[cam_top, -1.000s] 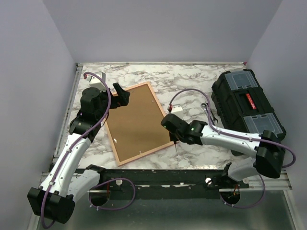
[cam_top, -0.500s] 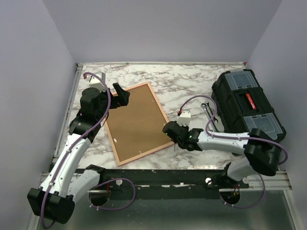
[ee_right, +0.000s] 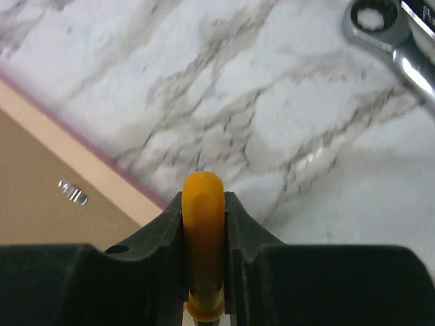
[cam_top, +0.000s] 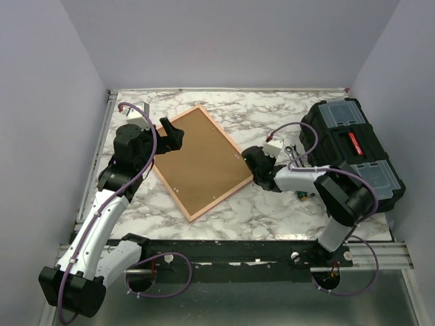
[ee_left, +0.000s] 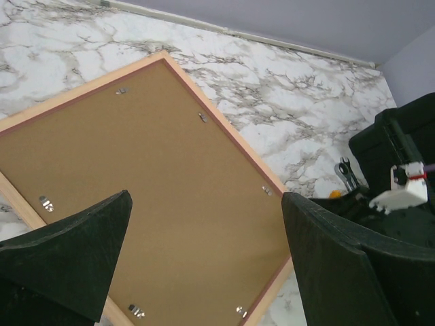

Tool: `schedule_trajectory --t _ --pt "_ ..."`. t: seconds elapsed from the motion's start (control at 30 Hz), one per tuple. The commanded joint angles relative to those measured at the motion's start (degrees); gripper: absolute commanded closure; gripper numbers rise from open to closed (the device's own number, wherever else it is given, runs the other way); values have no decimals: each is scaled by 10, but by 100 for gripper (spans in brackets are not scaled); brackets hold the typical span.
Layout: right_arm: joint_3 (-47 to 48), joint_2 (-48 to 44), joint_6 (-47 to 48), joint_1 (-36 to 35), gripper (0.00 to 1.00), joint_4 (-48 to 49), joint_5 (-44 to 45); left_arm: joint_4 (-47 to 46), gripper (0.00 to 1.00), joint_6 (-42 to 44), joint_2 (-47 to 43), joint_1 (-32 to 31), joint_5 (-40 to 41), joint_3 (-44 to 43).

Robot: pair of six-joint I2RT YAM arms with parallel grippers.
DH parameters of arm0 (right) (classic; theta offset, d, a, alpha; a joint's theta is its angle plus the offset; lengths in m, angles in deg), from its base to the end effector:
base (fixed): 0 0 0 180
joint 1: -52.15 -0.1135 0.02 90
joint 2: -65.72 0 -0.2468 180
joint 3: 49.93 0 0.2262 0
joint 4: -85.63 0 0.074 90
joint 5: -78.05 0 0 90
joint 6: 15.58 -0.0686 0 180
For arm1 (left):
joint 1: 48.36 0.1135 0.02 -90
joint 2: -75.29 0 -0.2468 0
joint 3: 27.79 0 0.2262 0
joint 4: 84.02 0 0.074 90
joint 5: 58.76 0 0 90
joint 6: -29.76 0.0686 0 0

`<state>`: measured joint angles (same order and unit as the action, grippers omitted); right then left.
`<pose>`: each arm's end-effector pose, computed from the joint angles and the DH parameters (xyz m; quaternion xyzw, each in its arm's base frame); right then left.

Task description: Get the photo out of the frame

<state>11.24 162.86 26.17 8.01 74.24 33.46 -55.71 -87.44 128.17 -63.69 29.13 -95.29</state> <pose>0.2612 0.1854 0.1357 0.1711 0.8538 -0.0068 0.4917 0.2196 -0.0628 0.3336 -0.0700 0.7832 -0.2375 0.5704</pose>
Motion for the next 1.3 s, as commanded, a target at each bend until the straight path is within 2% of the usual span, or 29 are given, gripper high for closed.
schedule_trajectory --t 0.0,0.07,0.13,0.23,0.37,0.5,0.57,0.63,0.7,0.83,1.07,1.27 --pt "90 77 134 84 99 127 -75 -2 4 9 2 3 6 -17" --pt "165 115 165 117 99 92 -106 0 4 11 10 3 -2 -19" --pt "220 136 207 124 99 55 -92 2 4 13 22 3 -14 -23" --pt "251 124 233 124 99 -9 -97 8 4 15 52 3 -58 -40" --pt "191 33 218 123 99 -39 -172 -22 5 9 113 3 -211 -60" --pt "174 -45 165 123 99 -122 -338 -94 9 -39 175 -9 -394 -64" --pt "147 -92 126 123 99 -112 -405 -125 9 -64 196 -27 -459 -61" --pt "120 -129 82 124 99 -84 -459 -177 9 -90 207 -44 -498 -52" --pt "96 -156 28 123 99 -48 -505 -189 9 -95 219 -68 -525 -55" --pt "48 -192 -55 124 99 53 -554 -132 10 -50 241 -120 -528 -81" --pt "-32 -225 -190 123 99 178 -556 -39 31 10 250 -163 -449 -106" --pt "-73 -251 -246 122 99 264 -561 9 32 31 264 -169 -421 -128"
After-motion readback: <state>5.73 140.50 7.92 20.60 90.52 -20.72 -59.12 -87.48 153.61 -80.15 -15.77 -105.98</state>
